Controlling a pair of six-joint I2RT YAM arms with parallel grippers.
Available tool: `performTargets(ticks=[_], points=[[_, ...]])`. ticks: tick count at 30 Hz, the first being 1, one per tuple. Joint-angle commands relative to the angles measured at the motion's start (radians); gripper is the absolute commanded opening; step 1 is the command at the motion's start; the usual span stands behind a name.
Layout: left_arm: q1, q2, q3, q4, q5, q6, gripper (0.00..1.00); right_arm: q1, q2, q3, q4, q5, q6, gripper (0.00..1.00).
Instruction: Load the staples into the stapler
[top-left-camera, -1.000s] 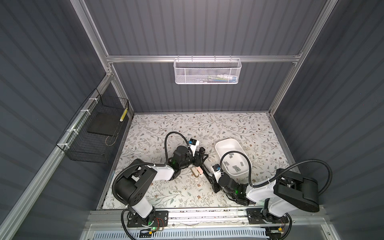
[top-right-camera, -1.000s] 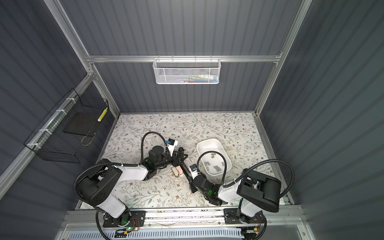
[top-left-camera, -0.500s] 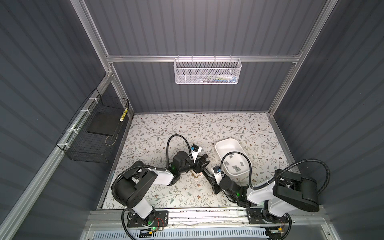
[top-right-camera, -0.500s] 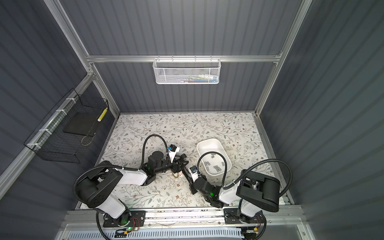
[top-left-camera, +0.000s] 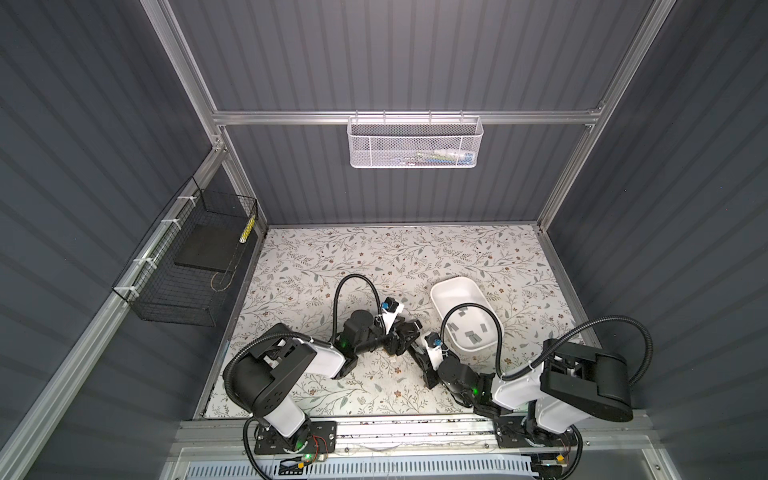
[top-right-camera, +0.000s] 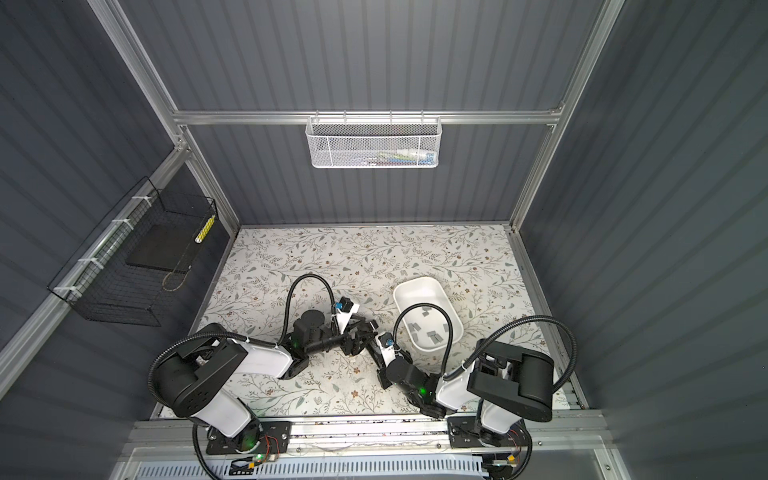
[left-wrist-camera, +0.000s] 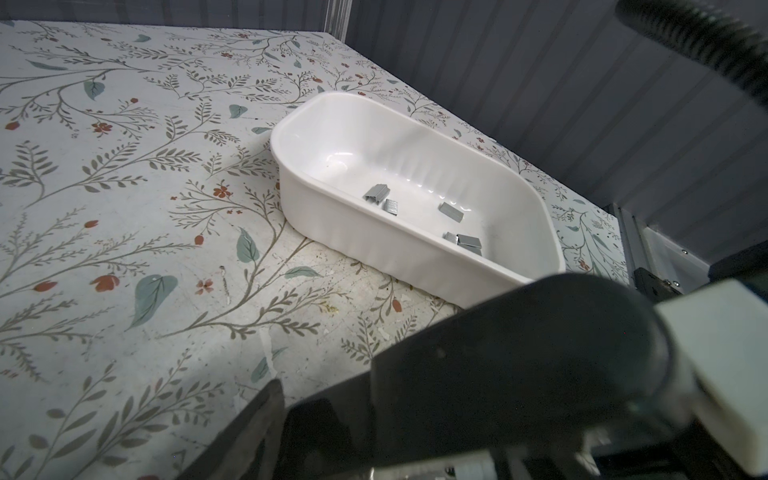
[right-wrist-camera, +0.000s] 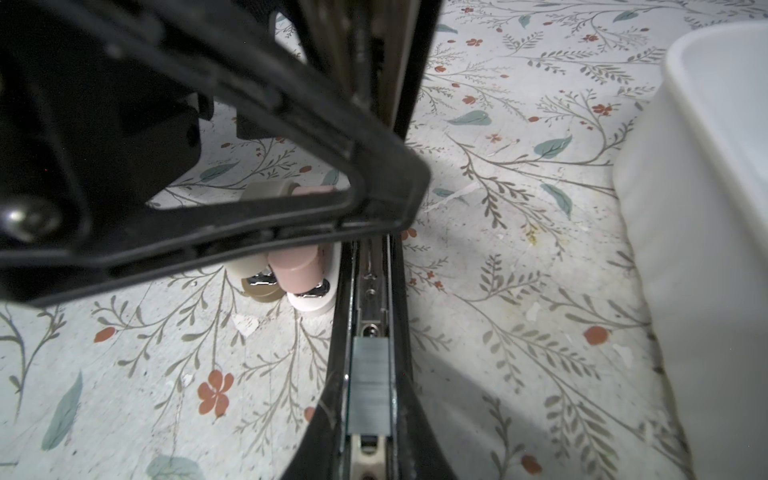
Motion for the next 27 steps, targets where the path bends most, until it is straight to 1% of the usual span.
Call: performTargets(ticks=[1, 8, 14, 17, 22, 27], points=[[-0.005, 0.023, -0.015, 0.06, 0.0, 0.021, 0.78, 0.016, 0.011, 0.003, 0.052, 0.027, -0.015, 0.01], [-0.023, 0.064, -0.017, 0.081, -0.003, 0.045, 0.8, 0.03, 0.023, 0.006, 0.059, 0.047, -0.021, 0.01], [-0.041, 0.09, -0.051, 0.141, -0.019, 0.075, 0.88, 0.031, 0.042, 0.014, 0.062, 0.056, -0.016, 0.01], [-0.045, 0.101, -0.069, 0.171, -0.022, 0.079, 0.89, 0.033, 0.051, 0.015, 0.07, 0.053, -0.011, 0.01], [-0.046, 0.102, -0.111, 0.252, -0.019, 0.08, 0.94, 0.033, 0.056, 0.013, 0.074, 0.053, -0.01, 0.01], [-0.046, 0.076, -0.131, 0.274, -0.008, 0.083, 0.96, 0.033, 0.059, 0.01, 0.079, 0.056, -0.007, 0.02]])
